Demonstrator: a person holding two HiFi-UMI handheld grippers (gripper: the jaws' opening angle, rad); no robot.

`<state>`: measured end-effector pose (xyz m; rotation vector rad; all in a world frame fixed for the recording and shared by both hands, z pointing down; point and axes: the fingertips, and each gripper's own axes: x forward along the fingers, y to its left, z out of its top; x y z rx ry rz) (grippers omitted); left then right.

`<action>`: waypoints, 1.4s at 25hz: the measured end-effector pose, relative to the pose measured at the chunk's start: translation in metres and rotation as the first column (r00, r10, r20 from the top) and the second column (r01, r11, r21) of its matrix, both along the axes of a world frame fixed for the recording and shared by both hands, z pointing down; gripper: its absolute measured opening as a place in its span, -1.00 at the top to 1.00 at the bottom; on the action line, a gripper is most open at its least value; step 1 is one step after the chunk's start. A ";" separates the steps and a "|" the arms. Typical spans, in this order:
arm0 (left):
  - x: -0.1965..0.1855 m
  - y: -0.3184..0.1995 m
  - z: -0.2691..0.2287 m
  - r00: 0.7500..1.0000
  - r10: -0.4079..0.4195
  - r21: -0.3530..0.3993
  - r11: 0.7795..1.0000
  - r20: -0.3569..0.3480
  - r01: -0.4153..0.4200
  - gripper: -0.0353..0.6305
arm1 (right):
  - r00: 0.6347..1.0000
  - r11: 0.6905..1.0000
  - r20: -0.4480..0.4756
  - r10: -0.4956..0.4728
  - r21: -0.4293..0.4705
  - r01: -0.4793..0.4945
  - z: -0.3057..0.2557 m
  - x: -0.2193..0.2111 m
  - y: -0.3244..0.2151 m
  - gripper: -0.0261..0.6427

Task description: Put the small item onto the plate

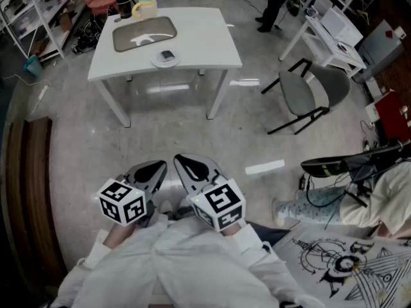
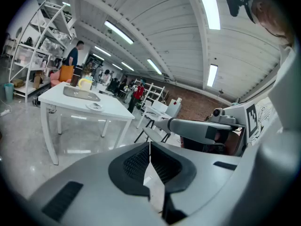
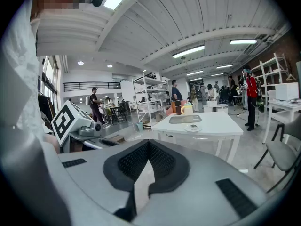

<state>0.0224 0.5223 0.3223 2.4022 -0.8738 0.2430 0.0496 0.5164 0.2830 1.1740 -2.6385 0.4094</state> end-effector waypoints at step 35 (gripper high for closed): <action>0.024 -0.018 0.028 0.995 -0.083 -0.031 0.996 0.062 0.085 0.85 | 0.998 0.999 0.046 -0.033 -0.035 0.035 0.023 0.038 -0.009 0.87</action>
